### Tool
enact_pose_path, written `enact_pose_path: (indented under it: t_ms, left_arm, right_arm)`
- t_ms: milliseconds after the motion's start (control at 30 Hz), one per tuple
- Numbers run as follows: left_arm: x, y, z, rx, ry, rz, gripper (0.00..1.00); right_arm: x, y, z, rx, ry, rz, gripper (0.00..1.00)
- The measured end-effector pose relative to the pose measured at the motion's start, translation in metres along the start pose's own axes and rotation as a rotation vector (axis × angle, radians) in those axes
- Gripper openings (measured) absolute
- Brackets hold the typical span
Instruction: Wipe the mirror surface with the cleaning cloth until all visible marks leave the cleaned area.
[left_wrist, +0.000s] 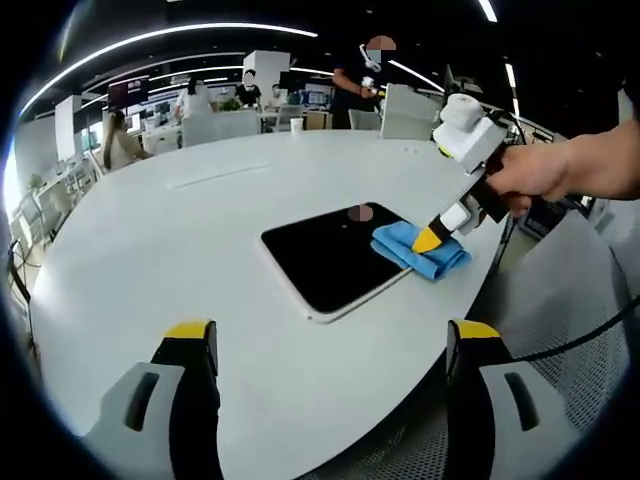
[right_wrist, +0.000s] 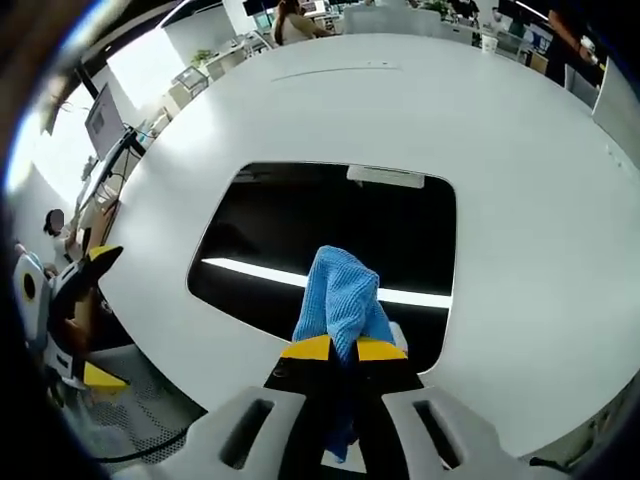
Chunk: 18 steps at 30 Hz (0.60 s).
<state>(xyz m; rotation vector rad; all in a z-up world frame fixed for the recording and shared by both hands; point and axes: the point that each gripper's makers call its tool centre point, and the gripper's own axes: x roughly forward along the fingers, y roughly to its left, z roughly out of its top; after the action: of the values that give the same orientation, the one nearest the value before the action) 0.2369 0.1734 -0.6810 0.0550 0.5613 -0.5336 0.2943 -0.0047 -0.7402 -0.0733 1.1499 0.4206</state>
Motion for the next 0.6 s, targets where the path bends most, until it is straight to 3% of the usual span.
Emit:
enact_pose_path:
  t_ms: [600]
  left_arm:
    - [-0.0001, 0.0009, -0.0002, -0.006, 0.0, 0.003, 0.92]
  right_arm:
    - [-0.0001, -0.0007, -0.0007, 0.019, -0.002, 0.025, 0.01]
